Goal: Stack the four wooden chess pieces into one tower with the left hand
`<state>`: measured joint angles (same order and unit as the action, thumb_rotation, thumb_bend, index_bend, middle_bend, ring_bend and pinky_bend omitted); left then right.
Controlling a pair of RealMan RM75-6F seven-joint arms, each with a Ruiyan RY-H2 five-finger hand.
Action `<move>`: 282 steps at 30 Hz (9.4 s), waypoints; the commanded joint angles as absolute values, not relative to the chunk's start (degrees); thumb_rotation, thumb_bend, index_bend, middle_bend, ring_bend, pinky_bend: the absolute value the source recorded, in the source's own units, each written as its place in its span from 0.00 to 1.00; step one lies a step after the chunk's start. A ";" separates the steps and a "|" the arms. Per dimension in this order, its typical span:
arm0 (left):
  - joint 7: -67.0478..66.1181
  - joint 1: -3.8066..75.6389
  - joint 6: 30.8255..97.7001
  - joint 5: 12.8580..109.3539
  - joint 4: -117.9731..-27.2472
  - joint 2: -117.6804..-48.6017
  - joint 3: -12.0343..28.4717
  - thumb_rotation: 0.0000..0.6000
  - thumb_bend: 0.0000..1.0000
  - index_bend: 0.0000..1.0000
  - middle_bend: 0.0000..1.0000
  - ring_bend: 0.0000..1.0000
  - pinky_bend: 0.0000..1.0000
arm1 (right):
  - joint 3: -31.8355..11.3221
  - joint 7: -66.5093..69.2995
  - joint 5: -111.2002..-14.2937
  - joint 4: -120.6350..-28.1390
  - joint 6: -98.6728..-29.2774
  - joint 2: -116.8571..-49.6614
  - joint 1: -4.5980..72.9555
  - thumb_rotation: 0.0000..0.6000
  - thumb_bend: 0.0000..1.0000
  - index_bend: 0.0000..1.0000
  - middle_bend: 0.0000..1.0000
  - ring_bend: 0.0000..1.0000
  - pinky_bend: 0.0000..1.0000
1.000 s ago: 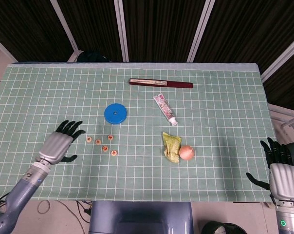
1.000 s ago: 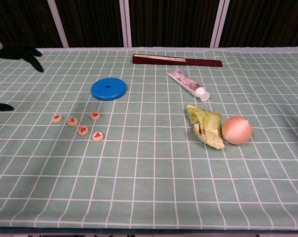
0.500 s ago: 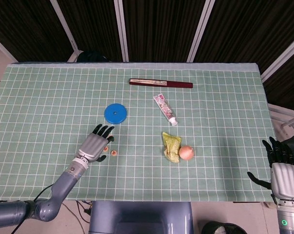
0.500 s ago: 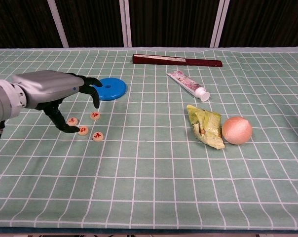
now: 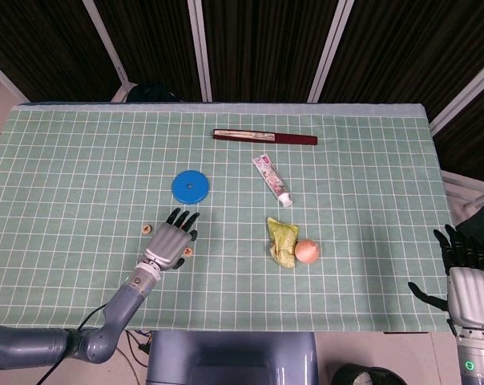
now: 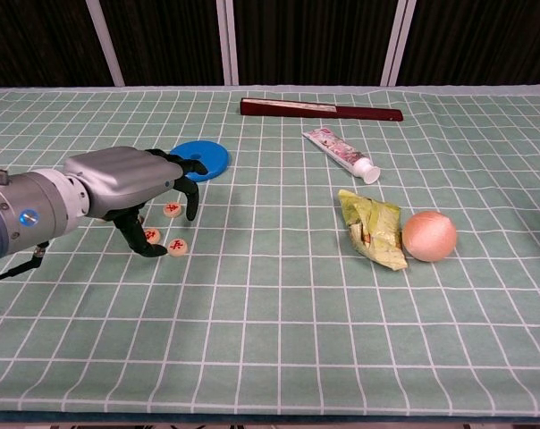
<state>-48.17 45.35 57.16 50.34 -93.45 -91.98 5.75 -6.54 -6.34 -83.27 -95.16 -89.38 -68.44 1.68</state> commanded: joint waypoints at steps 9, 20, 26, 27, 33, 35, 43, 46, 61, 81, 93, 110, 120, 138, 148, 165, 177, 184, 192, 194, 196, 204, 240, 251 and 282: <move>-48.26 46.45 57.49 48.89 -89.39 -94.75 4.47 1.00 0.25 0.45 0.00 0.00 0.00 | -6.60 -6.28 -82.95 -95.27 -89.21 -68.34 1.70 1.00 0.23 0.08 0.01 0.00 0.00; -48.51 46.96 58.08 49.11 -87.70 -96.01 3.51 1.00 0.26 0.46 0.00 0.00 0.00 | -6.60 -6.34 -82.78 -95.34 -89.05 -68.29 1.74 1.00 0.23 0.08 0.01 0.00 0.00; -49.11 47.23 58.45 49.04 -87.72 -96.27 3.12 1.00 0.26 0.47 0.00 0.00 0.00 | -6.49 -6.52 -82.93 -95.32 -89.07 -68.32 1.73 1.00 0.23 0.08 0.01 0.00 0.00; -49.37 47.30 58.54 48.91 -87.65 -96.32 3.07 1.00 0.26 0.47 0.00 0.00 0.00 | -6.49 -6.52 -82.91 -95.33 -89.06 -68.33 1.74 1.00 0.23 0.08 0.01 0.00 0.00; -49.96 47.73 58.58 48.26 -87.47 -96.57 3.11 1.00 0.26 0.47 0.00 0.00 0.00 | -6.51 -6.53 -82.87 -95.33 -89.03 -68.33 1.76 1.00 0.23 0.08 0.01 0.00 0.00; -50.11 47.81 58.70 48.36 -87.46 -96.66 2.99 1.00 0.26 0.47 0.00 0.00 0.00 | -6.50 -6.54 -82.87 -95.31 -88.98 -68.34 1.79 1.00 0.23 0.08 0.01 0.00 0.00; -50.84 48.30 58.58 47.88 -87.40 -97.15 2.69 1.00 0.27 0.49 0.00 0.00 0.00 | -6.50 -6.51 -82.86 -95.38 -88.98 -68.32 1.79 1.00 0.23 0.08 0.01 0.00 0.00; -51.20 48.46 58.71 47.74 -87.22 -97.37 2.58 1.00 0.28 0.50 0.00 0.00 0.00 | -6.51 -6.49 -82.81 -95.36 -89.00 -68.31 1.77 1.00 0.23 0.08 0.01 0.00 0.00; -50.40 48.17 61.17 49.15 -90.69 -94.20 3.29 1.00 0.31 0.51 0.00 0.00 0.00 | -6.52 -6.17 -82.90 -95.29 -89.04 -68.25 1.78 1.00 0.23 0.08 0.01 0.00 0.00; -48.68 47.38 60.24 49.66 -88.55 -92.47 2.11 1.00 0.31 0.51 0.00 0.00 0.00 | -6.52 -6.40 -82.71 -95.40 -88.95 -68.34 1.79 1.00 0.23 0.08 0.01 0.00 0.00; -49.06 47.30 60.02 49.62 -87.44 -93.06 1.82 1.00 0.31 0.51 0.00 0.00 0.00 | -6.53 -6.38 -82.62 -95.51 -88.92 -68.30 1.78 1.00 0.23 0.08 0.01 0.00 0.00; -50.14 47.17 60.18 49.30 -86.89 -93.43 1.65 1.00 0.31 0.49 0.00 0.00 0.00 | -6.56 -6.39 -82.55 -95.53 -88.90 -68.27 1.79 1.00 0.23 0.08 0.01 0.00 0.00; -51.04 47.28 60.28 48.84 -87.16 -93.55 1.73 1.00 0.31 0.46 0.00 0.00 0.00 | -6.58 -6.40 -82.42 -95.61 -88.85 -68.26 1.78 1.00 0.23 0.08 0.01 0.00 0.00; -51.92 47.29 60.83 49.09 -87.38 -93.80 1.62 1.00 0.31 0.46 0.00 0.00 0.00 | -6.58 -6.32 -82.47 -95.57 -88.87 -68.26 1.80 1.00 0.23 0.08 0.01 0.00 0.00; -52.24 47.26 60.81 49.04 -87.17 -93.82 1.50 1.00 0.31 0.46 0.00 0.00 0.00 | -6.62 -6.34 -82.45 -95.56 -88.91 -68.30 1.81 1.00 0.23 0.08 0.01 0.00 0.00; -52.25 47.05 61.11 49.46 -87.52 -93.51 1.45 1.00 0.31 0.44 0.00 0.00 0.00 | -6.62 -6.36 -82.46 -95.54 -88.90 -68.31 1.82 1.00 0.23 0.08 0.01 0.00 0.00; -50.36 47.06 62.32 51.78 -90.26 -90.60 2.97 1.00 0.31 0.40 0.00 0.00 0.00 | -6.68 -6.44 -82.36 -95.53 -88.96 -68.37 1.80 1.00 0.23 0.08 0.01 0.00 0.00; -43.80 48.41 57.23 50.94 -88.36 -89.03 6.21 1.00 0.26 0.36 0.00 0.00 0.00 | -6.84 -6.53 -82.02 -95.41 -88.78 -68.55 1.91 1.00 0.23 0.08 0.01 0.00 0.00; -43.67 51.61 52.75 46.45 -85.19 -88.55 8.38 1.00 0.26 0.37 0.00 0.00 0.00 | -7.04 -5.99 -81.19 -95.65 -88.08 -68.47 2.07 1.00 0.23 0.08 0.01 0.00 0.00; -43.85 52.41 51.64 45.44 -84.16 -88.81 8.44 1.00 0.26 0.37 0.00 0.00 0.00 | -7.16 -5.95 -80.85 -95.75 -87.94 -68.47 2.10 1.00 0.23 0.08 0.01 0.00 0.00; -43.94 53.05 50.84 44.70 -83.21 -89.19 8.47 1.00 0.26 0.37 0.00 0.00 0.00 | -7.22 -5.99 -80.64 -95.83 -87.84 -68.45 2.12 1.00 0.23 0.08 0.01 0.00 0.00; -42.54 55.33 47.22 43.15 -78.15 -91.96 8.03 1.00 0.23 0.37 0.00 0.00 0.00 | -7.32 -5.86 -80.29 -96.15 -87.87 -68.41 2.05 1.00 0.23 0.08 0.01 0.00 0.00; -43.01 56.28 48.56 44.44 -73.03 -96.24 4.56 1.00 0.29 0.52 0.02 0.00 0.00 | -7.65 -4.73 -79.58 -96.28 -87.41 -68.15 2.22 1.00 0.23 0.08 0.01 0.00 0.00; -45.28 56.43 49.78 42.71 -72.91 -96.45 4.29 1.00 0.30 0.48 0.02 0.00 0.00 | -7.68 -4.69 -79.40 -96.33 -87.29 -68.10 2.26 1.00 0.23 0.08 0.01 0.00 0.00; -48.52 56.61 52.57 41.75 -75.89 -94.95 4.50 1.00 0.32 0.55 0.03 0.00 0.00 | -7.79 -4.64 -78.84 -96.79 -87.11 -68.02 2.27 1.00 0.23 0.08 0.01 0.00 0.00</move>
<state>-48.31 56.63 52.06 41.49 -75.05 -95.52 4.39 -7.79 -4.64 -78.84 -96.79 -87.12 -68.02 2.27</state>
